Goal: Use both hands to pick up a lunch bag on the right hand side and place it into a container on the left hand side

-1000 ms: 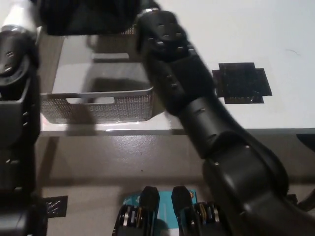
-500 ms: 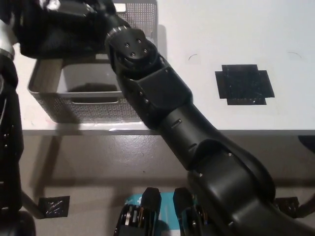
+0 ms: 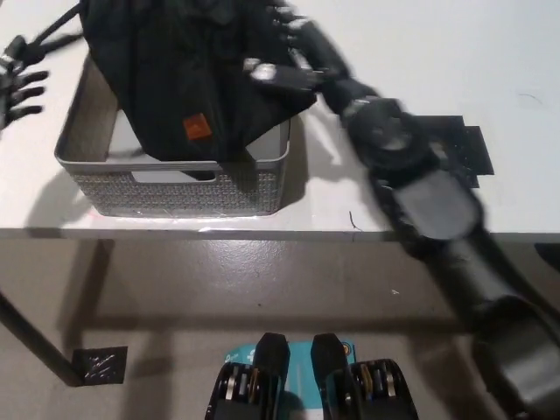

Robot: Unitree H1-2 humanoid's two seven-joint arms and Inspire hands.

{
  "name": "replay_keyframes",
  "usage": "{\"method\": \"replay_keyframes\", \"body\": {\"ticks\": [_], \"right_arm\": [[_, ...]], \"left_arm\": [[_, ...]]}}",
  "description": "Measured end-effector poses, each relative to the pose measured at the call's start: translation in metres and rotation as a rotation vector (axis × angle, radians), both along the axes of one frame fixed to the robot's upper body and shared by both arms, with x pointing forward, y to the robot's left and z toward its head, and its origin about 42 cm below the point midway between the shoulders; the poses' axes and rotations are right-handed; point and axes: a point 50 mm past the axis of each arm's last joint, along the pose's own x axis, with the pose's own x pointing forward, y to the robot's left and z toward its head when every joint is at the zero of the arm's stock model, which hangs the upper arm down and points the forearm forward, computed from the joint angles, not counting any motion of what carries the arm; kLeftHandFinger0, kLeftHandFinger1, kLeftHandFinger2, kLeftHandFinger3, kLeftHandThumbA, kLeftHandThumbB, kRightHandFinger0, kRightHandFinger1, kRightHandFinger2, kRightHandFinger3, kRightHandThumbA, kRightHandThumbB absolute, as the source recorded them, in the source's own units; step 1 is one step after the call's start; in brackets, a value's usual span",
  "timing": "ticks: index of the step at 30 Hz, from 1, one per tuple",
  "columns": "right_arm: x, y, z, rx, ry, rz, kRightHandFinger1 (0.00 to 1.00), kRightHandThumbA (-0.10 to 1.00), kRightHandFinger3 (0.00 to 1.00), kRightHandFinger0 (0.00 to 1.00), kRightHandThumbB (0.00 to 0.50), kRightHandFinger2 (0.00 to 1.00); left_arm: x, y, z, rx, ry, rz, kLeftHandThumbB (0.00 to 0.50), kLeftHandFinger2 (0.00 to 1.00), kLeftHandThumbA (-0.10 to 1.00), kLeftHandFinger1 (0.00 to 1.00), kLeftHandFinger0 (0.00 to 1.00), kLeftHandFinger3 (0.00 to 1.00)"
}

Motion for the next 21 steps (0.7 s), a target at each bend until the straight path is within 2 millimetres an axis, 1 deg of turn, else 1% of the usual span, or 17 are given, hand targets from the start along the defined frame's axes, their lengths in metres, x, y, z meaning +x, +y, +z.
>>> {"method": "replay_keyframes", "body": {"ticks": [1, 3, 4, 6, 7, 9, 11, 12, 13, 14, 15, 16, 17, 18, 19, 20, 21], "right_arm": [[-0.002, -0.011, 0.002, -0.015, -0.018, -0.010, 1.00, 0.64, 1.00, 1.00, 0.020, 1.00], [-0.008, -0.047, 0.001, -0.056, -0.050, -0.052, 1.00, 0.62, 1.00, 1.00, 0.023, 1.00], [-0.010, -0.057, 0.000, -0.065, -0.055, -0.064, 1.00, 0.61, 1.00, 1.00, 0.047, 1.00], [-0.016, -0.079, -0.004, -0.077, -0.057, -0.084, 1.00, 0.61, 1.00, 1.00, 0.064, 1.00], [-0.019, -0.091, -0.008, -0.081, -0.051, -0.095, 1.00, 0.61, 1.00, 1.00, 0.062, 1.00], [-0.027, -0.108, -0.016, -0.086, -0.036, -0.112, 1.00, 0.61, 1.00, 1.00, 0.059, 1.00], [-0.031, -0.115, -0.022, -0.090, -0.024, -0.112, 1.00, 0.64, 1.00, 1.00, 0.071, 1.00], [-0.034, -0.117, -0.025, -0.091, -0.018, -0.111, 1.00, 0.66, 1.00, 1.00, 0.070, 1.00], [-0.036, -0.118, -0.027, -0.093, -0.016, -0.105, 1.00, 0.70, 1.00, 1.00, 0.086, 1.00], [-0.038, -0.119, -0.029, -0.097, -0.013, -0.097, 1.00, 0.70, 1.00, 1.00, 0.086, 1.00], [-0.040, -0.120, -0.030, -0.099, -0.012, -0.092, 1.00, 0.71, 1.00, 1.00, 0.076, 1.00], [-0.042, -0.120, -0.030, -0.101, -0.012, -0.089, 1.00, 0.72, 1.00, 1.00, 0.081, 1.00], [-0.044, -0.120, -0.028, -0.102, -0.016, -0.082, 1.00, 0.78, 1.00, 1.00, 0.095, 1.00], [-0.045, -0.120, -0.027, -0.101, -0.020, -0.078, 1.00, 0.88, 1.00, 1.00, 0.102, 1.00], [-0.048, -0.120, -0.024, -0.098, -0.030, -0.071, 1.00, 0.96, 1.00, 1.00, 0.093, 1.00], [-0.051, -0.121, -0.023, -0.094, -0.037, -0.066, 1.00, 1.00, 1.00, 1.00, 0.101, 1.00], [-0.054, -0.122, -0.022, -0.089, -0.046, -0.062, 1.00, 1.00, 1.00, 1.00, 0.124, 1.00]], "left_arm": [[-0.003, 0.007, 0.003, 0.018, 0.006, -0.003, 0.159, 1.00, 1.00, 1.00, 1.00, 1.00], [-0.014, 0.029, 0.012, 0.073, 0.027, -0.006, 0.164, 1.00, 1.00, 1.00, 1.00, 1.00], [-0.018, 0.034, 0.013, 0.085, 0.034, -0.009, 0.146, 1.00, 1.00, 1.00, 1.00, 1.00], [-0.027, 0.047, 0.017, 0.117, 0.048, -0.014, 0.125, 1.00, 1.00, 1.00, 1.00, 1.00], [-0.033, 0.054, 0.018, 0.131, 0.058, -0.018, 0.113, 1.00, 1.00, 1.00, 1.00, 1.00], [-0.041, 0.062, 0.018, 0.147, 0.073, -0.032, 0.104, 1.00, 1.00, 1.00, 1.00, 1.00], [-0.046, 0.064, 0.018, 0.151, 0.075, -0.042, 0.121, 1.00, 1.00, 1.00, 1.00, 1.00], [-0.048, 0.065, 0.019, 0.149, 0.072, -0.047, 0.122, 1.00, 1.00, 1.00, 1.00, 1.00], [-0.050, 0.064, 0.020, 0.147, 0.065, -0.053, 0.124, 1.00, 1.00, 1.00, 1.00, 1.00], [-0.052, 0.063, 0.021, 0.145, 0.059, -0.064, 0.124, 1.00, 1.00, 1.00, 1.00, 1.00], [-0.053, 0.062, 0.022, 0.144, 0.055, -0.074, 0.093, 1.00, 1.00, 1.00, 1.00, 1.00], [-0.054, 0.060, 0.023, 0.145, 0.052, -0.081, 0.087, 1.00, 1.00, 1.00, 1.00, 1.00], [-0.056, 0.058, 0.024, 0.147, 0.047, -0.094, 0.103, 1.00, 1.00, 1.00, 1.00, 1.00], [-0.057, 0.056, 0.024, 0.148, 0.045, -0.101, 0.109, 1.00, 1.00, 1.00, 1.00, 1.00], [-0.060, 0.054, 0.024, 0.150, 0.042, -0.115, 0.130, 1.00, 1.00, 1.00, 1.00, 1.00], [-0.062, 0.050, 0.025, 0.151, 0.036, -0.130, 0.152, 1.00, 1.00, 1.00, 1.00, 1.00], [-0.064, 0.047, 0.025, 0.153, 0.030, -0.140, 0.162, 1.00, 1.00, 1.00, 1.00, 1.00]]}}
